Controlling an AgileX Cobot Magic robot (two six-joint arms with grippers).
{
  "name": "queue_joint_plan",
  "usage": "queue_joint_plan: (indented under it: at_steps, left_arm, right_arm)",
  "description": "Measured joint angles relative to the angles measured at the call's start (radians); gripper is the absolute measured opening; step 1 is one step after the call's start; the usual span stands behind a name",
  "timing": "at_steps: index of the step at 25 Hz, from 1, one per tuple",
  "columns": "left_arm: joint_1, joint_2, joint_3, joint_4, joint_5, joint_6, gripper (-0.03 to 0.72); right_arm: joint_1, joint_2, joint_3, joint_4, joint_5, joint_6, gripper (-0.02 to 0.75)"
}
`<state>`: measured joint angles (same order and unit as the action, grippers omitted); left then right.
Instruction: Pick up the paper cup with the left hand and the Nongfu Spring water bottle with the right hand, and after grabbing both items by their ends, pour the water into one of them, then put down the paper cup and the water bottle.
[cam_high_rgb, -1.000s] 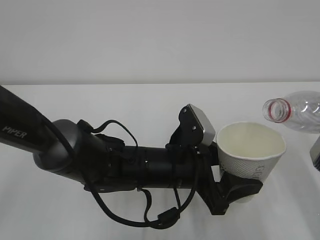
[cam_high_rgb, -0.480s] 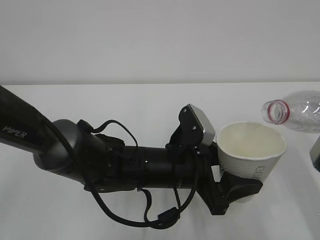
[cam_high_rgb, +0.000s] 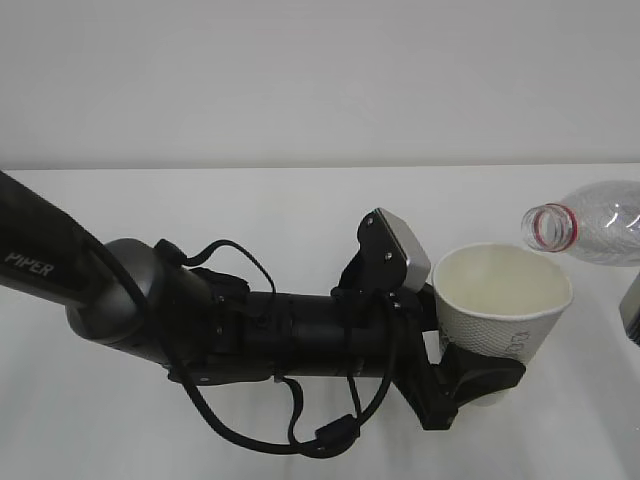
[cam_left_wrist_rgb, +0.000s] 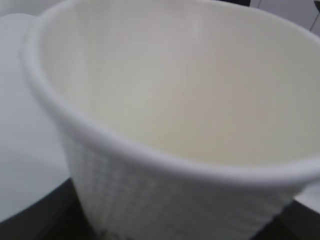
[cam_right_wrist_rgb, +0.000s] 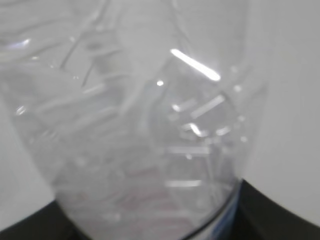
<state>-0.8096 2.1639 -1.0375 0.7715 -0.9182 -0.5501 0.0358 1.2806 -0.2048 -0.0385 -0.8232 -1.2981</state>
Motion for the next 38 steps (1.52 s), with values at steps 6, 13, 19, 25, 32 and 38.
queue_joint_plan:
  at_steps: [6,13,19,25,32,38]
  left_arm:
    - [0.0,0.0,0.0,0.0,0.0,0.0,0.534]
    - [0.0,0.0,0.0,0.0,0.0,0.0,0.534]
    - [0.0,0.0,0.0,0.0,0.0,0.0,0.534]
    - [0.0,0.0,0.0,0.0,0.0,0.0,0.534]
    - [0.0,0.0,0.0,0.0,0.0,0.0,0.534]
    - [0.0,0.0,0.0,0.0,0.0,0.0,0.534]
  right_arm:
    - [0.0,0.0,0.0,0.0,-0.002,-0.027,0.405]
    - [0.0,0.0,0.0,0.0,-0.008,-0.049,0.405]
    - [0.0,0.0,0.0,0.0,-0.06,-0.063,0.405]
    - [0.0,0.0,0.0,0.0,-0.076,-0.072,0.405]
    - [0.0,0.0,0.0,0.0,-0.078,-0.094,0.405]
    - [0.0,0.0,0.0,0.0,-0.084,-0.098,0.405]
